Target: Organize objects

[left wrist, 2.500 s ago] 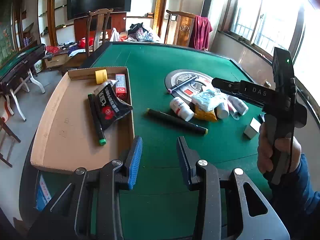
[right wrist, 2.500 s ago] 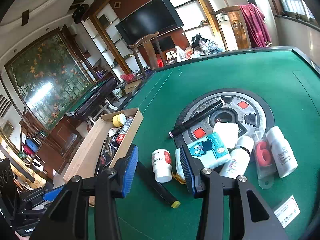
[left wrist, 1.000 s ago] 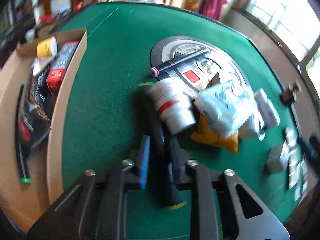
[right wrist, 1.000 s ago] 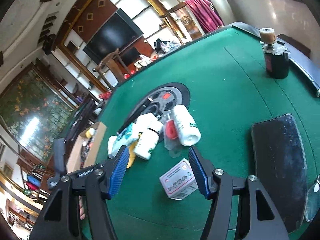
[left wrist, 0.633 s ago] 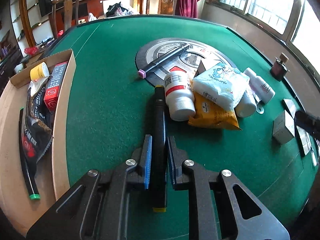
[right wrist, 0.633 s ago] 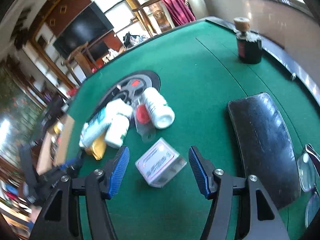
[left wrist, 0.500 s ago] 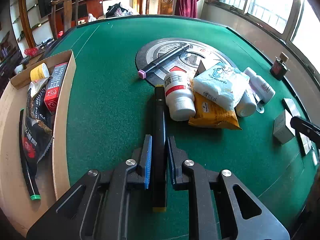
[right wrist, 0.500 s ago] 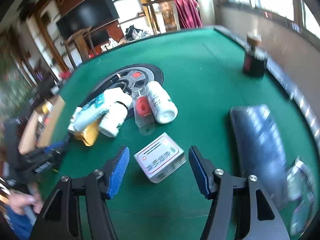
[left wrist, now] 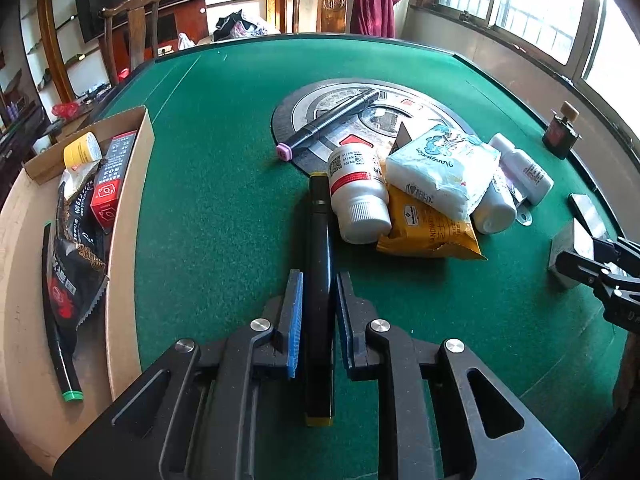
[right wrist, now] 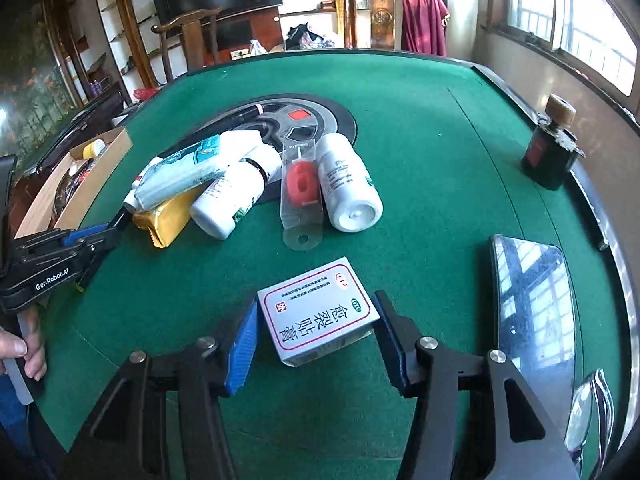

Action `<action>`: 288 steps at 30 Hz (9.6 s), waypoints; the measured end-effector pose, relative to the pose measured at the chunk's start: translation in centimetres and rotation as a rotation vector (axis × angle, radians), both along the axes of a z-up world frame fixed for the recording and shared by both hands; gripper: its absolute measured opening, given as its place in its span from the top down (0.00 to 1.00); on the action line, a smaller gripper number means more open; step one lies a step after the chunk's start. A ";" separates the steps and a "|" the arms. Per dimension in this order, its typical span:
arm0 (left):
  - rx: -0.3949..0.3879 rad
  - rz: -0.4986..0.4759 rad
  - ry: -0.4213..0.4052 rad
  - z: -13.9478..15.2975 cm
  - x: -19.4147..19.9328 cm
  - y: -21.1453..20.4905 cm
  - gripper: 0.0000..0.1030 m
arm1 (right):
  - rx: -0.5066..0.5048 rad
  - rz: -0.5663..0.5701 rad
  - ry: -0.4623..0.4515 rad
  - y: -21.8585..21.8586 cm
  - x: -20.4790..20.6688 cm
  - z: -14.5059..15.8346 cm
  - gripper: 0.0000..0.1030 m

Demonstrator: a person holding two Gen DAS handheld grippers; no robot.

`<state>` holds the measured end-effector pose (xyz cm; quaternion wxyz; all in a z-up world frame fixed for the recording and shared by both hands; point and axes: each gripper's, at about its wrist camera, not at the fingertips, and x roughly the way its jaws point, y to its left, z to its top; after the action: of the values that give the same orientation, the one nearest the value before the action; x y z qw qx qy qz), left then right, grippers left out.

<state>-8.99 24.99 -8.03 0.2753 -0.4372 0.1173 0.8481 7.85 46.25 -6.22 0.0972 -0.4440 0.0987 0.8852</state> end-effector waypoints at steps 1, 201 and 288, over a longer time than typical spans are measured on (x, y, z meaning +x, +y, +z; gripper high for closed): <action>-0.002 0.001 0.003 0.0 0.0 0.0 0.83 | -0.011 -0.009 -0.007 0.0 0.1 0.0 0.47; 0.038 0.010 -0.103 0.6 -4.6 2.7 0.67 | -0.180 -0.156 0.142 5.4 -6.2 3.0 0.60; 0.103 0.225 0.461 8.2 0.7 -4.7 0.67 | -0.128 0.184 0.318 -11.6 -5.6 5.6 0.67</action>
<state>-8.32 20.25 0.19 0.1673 -0.2281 0.0844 0.9554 2.26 34.62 -0.63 -0.0295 -0.3110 0.1281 0.9413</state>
